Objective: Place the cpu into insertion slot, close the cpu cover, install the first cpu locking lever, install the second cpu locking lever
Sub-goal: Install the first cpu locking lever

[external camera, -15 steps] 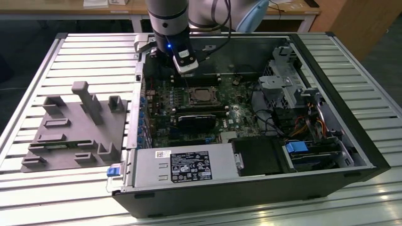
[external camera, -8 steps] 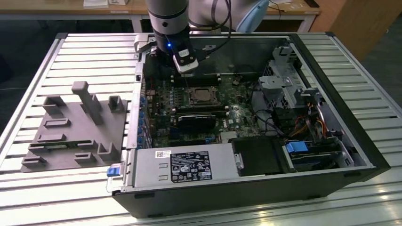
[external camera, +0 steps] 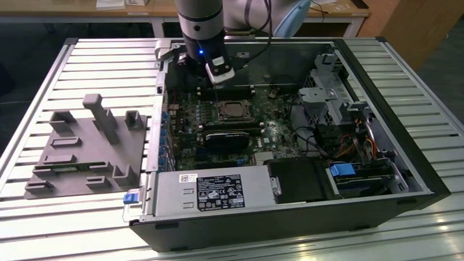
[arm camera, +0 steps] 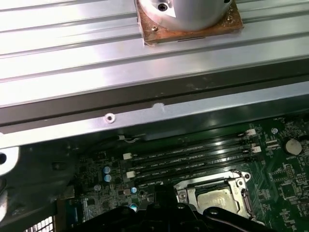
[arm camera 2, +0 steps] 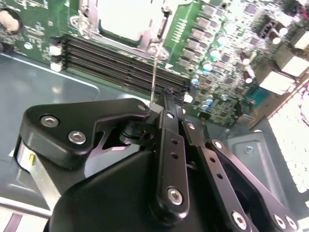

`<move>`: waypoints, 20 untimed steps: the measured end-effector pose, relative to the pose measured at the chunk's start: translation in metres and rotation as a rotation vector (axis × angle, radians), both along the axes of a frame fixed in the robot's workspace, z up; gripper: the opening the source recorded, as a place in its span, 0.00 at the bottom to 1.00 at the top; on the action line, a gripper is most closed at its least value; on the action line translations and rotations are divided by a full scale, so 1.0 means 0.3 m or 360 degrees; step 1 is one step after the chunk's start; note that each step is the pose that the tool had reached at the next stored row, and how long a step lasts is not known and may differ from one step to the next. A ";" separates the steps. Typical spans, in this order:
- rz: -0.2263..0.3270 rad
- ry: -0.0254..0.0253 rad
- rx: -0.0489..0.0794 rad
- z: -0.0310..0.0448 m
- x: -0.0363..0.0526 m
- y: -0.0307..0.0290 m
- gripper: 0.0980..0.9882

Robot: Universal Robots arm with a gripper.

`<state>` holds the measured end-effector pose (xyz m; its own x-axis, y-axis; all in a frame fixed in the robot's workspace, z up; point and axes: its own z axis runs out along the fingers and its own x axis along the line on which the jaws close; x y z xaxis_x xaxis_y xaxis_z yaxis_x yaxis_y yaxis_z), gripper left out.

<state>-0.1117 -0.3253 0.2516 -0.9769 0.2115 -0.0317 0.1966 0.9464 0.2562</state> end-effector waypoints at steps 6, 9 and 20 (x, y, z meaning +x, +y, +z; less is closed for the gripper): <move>0.0000 0.00017 0.0000 0.000 0.062 0.000 0.00; 0.0000 0.00025 0.0000 0.000 0.096 0.000 0.00; 0.0000 0.00029 -0.0001 0.000 0.173 0.000 0.00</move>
<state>-0.0597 -0.3254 0.2515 -0.9769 0.2116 -0.0301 0.1971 0.9465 0.2555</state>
